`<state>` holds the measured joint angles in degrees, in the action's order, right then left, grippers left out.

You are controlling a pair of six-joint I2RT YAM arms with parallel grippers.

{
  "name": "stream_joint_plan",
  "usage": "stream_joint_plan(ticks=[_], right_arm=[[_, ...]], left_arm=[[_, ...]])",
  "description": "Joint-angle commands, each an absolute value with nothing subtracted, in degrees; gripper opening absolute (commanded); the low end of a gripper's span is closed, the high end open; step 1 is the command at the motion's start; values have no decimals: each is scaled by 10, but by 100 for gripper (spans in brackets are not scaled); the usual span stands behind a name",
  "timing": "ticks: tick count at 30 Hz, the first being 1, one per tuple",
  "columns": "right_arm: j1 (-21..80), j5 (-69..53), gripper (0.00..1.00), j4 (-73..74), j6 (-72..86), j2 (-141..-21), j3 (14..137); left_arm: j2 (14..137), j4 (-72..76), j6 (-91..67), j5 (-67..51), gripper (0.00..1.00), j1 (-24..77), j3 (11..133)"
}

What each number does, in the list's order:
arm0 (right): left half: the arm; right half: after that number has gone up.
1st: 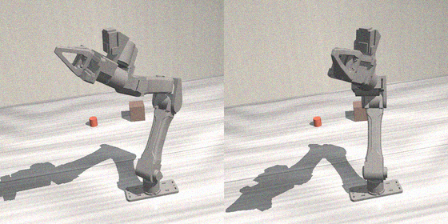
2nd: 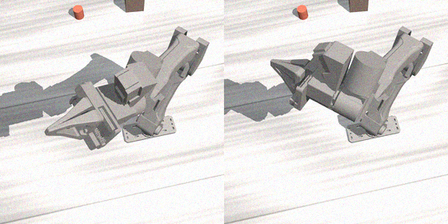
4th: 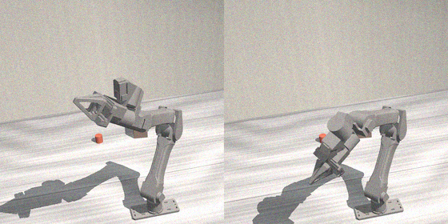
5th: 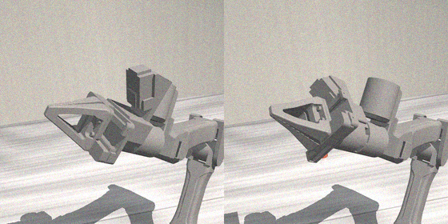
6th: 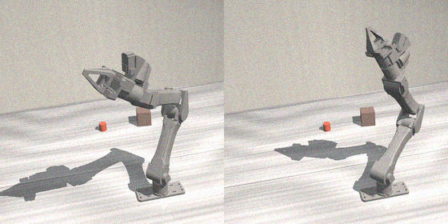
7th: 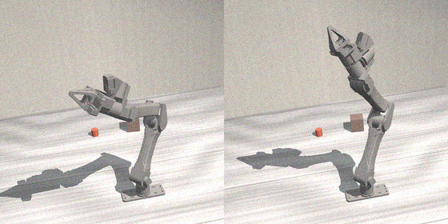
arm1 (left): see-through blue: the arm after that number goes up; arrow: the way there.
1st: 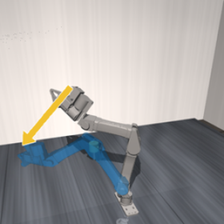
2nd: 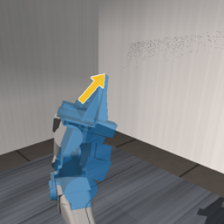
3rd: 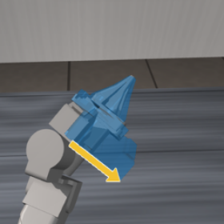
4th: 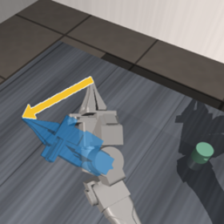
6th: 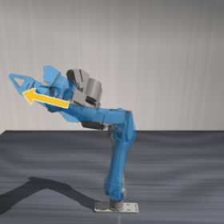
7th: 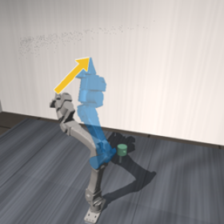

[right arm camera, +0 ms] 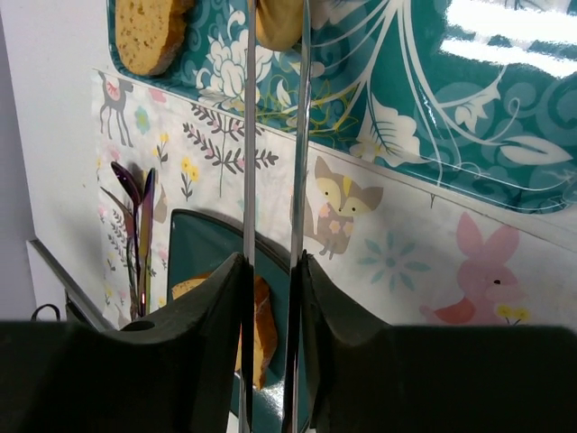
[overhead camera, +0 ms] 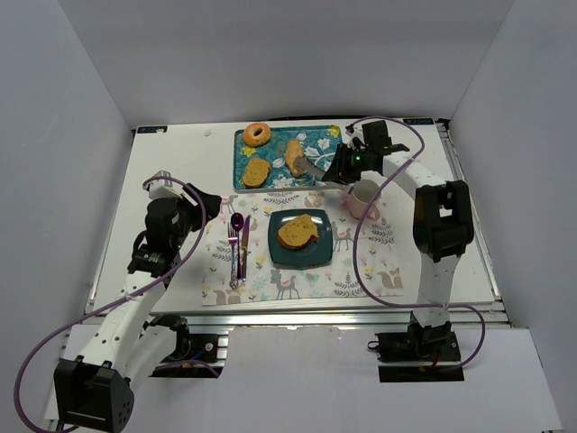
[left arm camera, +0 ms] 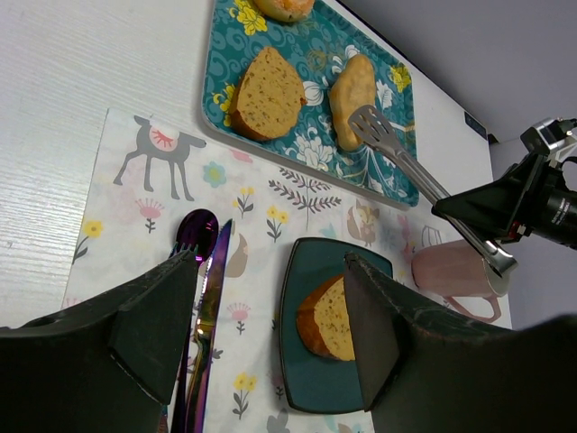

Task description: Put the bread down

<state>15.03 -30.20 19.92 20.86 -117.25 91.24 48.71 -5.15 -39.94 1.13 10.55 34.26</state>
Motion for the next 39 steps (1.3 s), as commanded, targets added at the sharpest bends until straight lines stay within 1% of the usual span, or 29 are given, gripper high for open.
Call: stream_joint_plan(ticks=[1,2,5,7,9,11,13,14,15,17,18,21,25,31,39], right_arm=[[140,-334,19,168,212,-1167,913],[139,-340,14,166,208,-1164,915],[135,-366,6,165,185,-1143,926],[134,-394,4,164,167,-1119,926],[135,-427,0,177,109,-1089,915],[134,-460,0,201,82,-1068,906],[135,-490,0,226,-3,-1028,888],[135,-497,0,262,-50,-1012,868],[135,-499,0,286,-145,-997,859],[135,-493,0,329,-243,-948,836],[135,-490,0,396,-359,-934,821],[136,-445,0,497,-522,-876,789],[139,-375,0,560,-652,-797,743],[149,-296,0,570,-767,-711,676],[173,-239,1,558,-854,-673,614]], left_arm=[[487,-54,-397,18,75,103,366],[486,-54,-397,18,75,103,367],[485,-52,-396,18,75,102,366],[485,-49,-397,17,75,102,363],[485,-40,-398,14,74,102,360],[484,-37,-398,13,74,102,359],[483,-34,-396,11,74,103,357],[483,-32,-396,11,74,103,354],[482,-30,-395,11,74,102,352],[480,-20,-395,7,74,102,345],[477,-18,-395,6,74,102,342],[474,-7,-396,2,74,103,331],[476,-4,-393,1,74,102,325],[486,29,-388,-32,74,102,323],[477,35,-388,-40,74,102,313]])
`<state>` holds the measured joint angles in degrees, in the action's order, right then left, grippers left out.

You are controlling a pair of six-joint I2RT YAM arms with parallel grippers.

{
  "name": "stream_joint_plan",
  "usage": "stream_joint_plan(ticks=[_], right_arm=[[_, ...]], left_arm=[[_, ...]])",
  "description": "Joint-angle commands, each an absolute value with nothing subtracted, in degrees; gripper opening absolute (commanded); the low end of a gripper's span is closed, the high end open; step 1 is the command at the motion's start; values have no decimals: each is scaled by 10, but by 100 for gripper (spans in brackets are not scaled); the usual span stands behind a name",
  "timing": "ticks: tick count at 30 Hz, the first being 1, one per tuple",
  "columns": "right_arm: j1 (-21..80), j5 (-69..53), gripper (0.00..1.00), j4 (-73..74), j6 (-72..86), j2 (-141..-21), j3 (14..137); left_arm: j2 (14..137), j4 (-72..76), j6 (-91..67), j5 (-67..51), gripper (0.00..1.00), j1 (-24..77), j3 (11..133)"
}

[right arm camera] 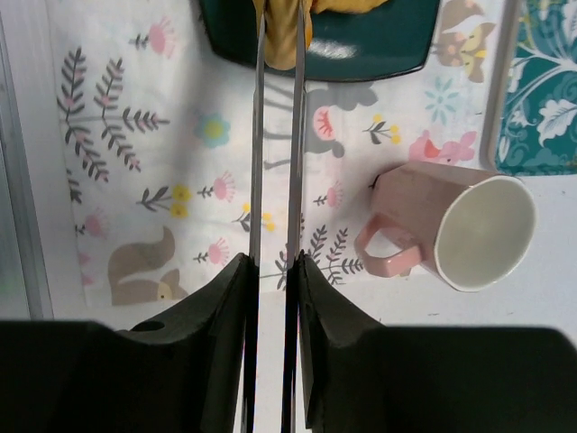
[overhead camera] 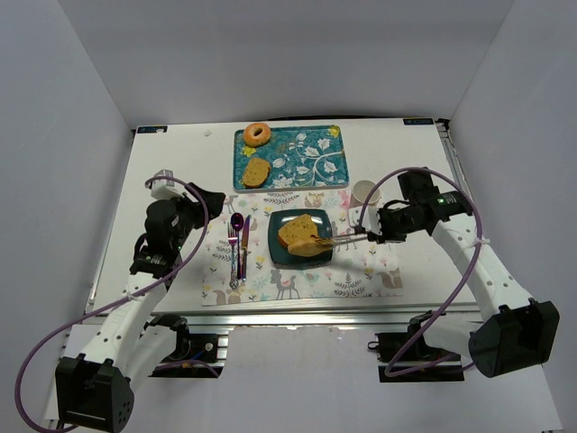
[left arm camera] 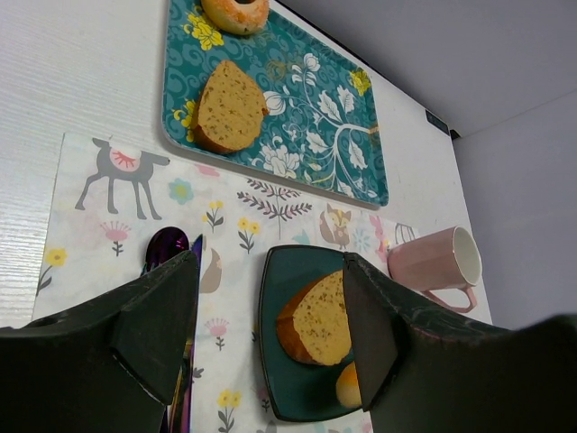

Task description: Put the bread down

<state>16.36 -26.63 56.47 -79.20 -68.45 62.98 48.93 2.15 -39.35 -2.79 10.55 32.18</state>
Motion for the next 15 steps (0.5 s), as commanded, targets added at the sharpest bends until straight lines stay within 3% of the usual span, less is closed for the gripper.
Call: stream_joint_plan(ticks=[1,7,11,15], right_arm=[[176,-235,3,555,-859,-672,609],[186,-212,17,530,-865,-681,590],[188,-219,41,527,-853,-687,603],[189,-231,45,526,-850,-682,610]], left_arm=[[475,36,-388,-40,74,102,311],[456,38,-396,-38,74,102,299],[446,29,-397,-33,74,102,297],[439,28,-400,-31,74,102,295]])
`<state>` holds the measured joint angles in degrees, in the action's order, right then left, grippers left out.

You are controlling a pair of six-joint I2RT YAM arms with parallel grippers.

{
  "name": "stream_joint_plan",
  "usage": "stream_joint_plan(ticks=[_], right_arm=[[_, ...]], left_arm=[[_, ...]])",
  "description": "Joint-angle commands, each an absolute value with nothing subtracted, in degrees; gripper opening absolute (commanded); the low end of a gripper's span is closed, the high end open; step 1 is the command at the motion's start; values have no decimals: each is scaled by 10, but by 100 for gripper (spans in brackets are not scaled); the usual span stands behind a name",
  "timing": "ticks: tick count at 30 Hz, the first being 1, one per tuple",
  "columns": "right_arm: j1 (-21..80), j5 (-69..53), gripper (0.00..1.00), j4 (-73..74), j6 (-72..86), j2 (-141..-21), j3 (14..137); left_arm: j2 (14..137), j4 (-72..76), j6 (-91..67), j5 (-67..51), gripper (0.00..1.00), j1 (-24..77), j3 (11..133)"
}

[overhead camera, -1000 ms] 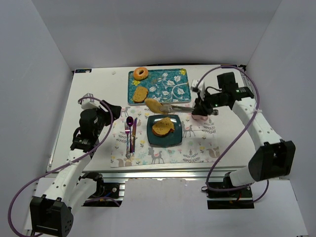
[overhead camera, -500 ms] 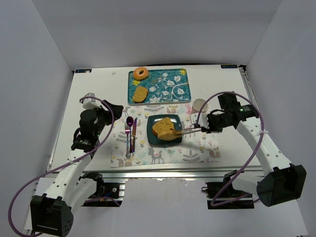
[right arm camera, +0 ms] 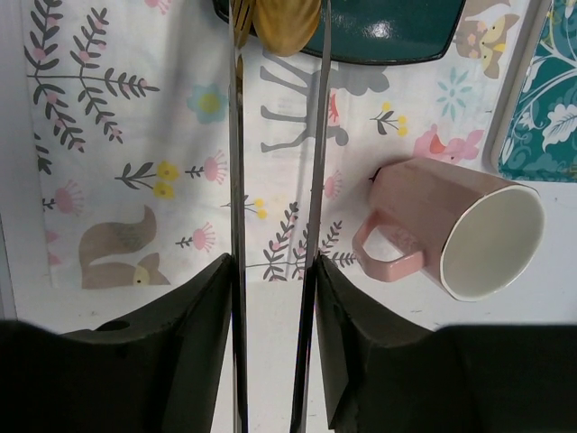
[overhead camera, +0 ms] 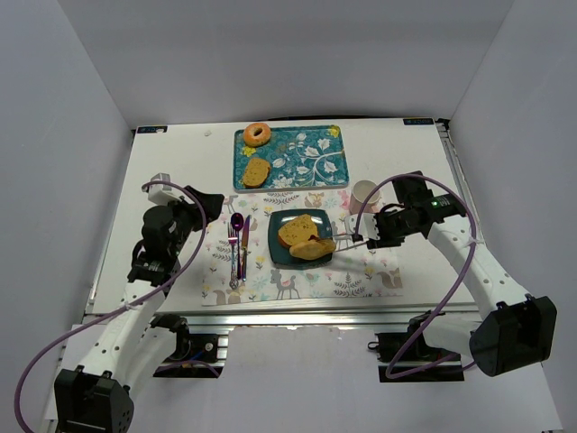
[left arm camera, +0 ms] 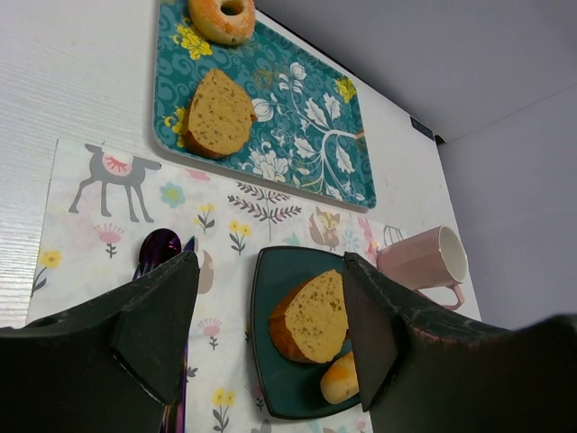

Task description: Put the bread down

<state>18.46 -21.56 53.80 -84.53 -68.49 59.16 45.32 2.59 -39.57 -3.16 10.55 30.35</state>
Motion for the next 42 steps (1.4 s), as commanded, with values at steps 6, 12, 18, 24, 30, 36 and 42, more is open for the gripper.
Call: stream_joint_plan(ticks=[6,12,18,24,30,36,42], right_arm=[[188,-247,47,530,-844,-668,619],[188,-257,47,514,-812,-664,629],[188,-264,47,512,-806,-661,634],[188,-258,47,511,-806,-663,635],[187,-251,48,522,-821,-657,628],[187,-249,48,532,-830,-645,618],[183,-246,48,537,-831,-635,609]], left_arm=[[445,33,-403,-32,74,102,297],[459,39,-401,-37,74,103,304],[468,41,-397,-41,74,102,310],[470,45,-397,-41,74,102,309],[472,46,-396,-41,74,102,308],[476,51,-396,-44,74,102,306],[480,54,-396,-47,74,102,304]])
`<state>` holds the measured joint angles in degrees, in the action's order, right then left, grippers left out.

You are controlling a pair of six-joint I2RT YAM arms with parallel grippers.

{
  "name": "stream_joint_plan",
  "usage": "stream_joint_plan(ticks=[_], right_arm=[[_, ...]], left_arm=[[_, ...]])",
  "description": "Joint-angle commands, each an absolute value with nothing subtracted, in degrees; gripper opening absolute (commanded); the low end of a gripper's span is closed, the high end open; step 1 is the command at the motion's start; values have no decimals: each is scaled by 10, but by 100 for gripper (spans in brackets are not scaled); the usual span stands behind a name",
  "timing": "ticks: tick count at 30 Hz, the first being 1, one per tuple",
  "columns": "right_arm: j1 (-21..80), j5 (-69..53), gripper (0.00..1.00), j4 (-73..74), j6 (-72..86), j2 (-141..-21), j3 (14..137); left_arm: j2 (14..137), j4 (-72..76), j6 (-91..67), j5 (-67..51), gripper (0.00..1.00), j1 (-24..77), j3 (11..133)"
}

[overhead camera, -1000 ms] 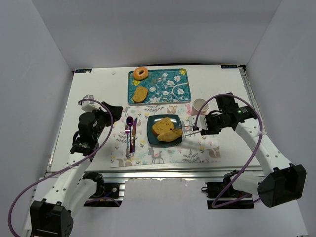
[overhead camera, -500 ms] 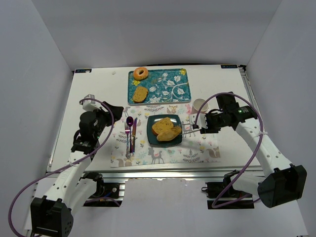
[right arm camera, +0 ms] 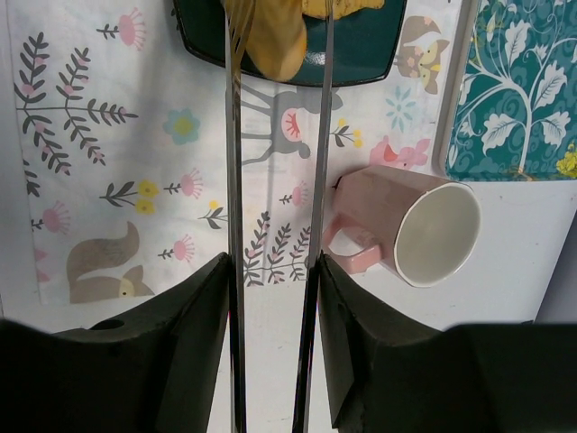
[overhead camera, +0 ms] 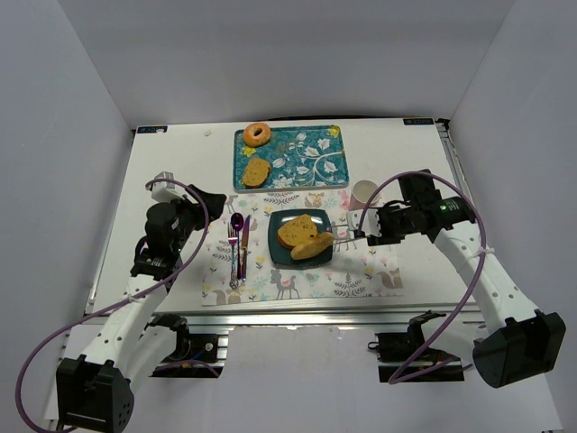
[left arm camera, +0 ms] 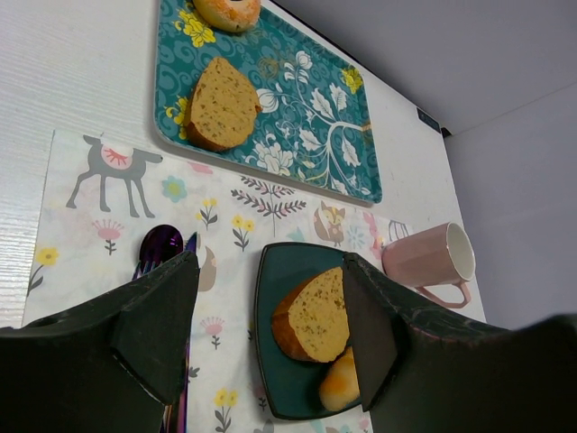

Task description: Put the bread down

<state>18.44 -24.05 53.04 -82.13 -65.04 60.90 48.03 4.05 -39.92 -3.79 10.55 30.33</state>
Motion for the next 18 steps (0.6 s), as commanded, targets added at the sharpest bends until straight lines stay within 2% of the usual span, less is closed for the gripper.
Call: stream_joint_plan(ticks=[1,9,12,14,16,17,18], right_arm=[[183,-246,48,538,-831,-633,606],[180,-250,47,537,-823,-617,592],[178,-279,45,514,-771,-618,611],[174,-315,41,485,-689,-628,642],[169,-337,33,457,-617,-638,663],[167,-342,28,408,-534,-640,677],[165,-339,19,379,-492,-641,680]], left_arm=[[480,54,-396,-47,74,102,304],[482,54,-396,-49,74,102,306],[480,52,-396,-49,74,102,308],[479,50,-396,-49,74,103,309],[481,47,-398,-49,72,102,311],[480,45,-398,-49,71,102,313],[480,44,-398,-50,70,102,314]])
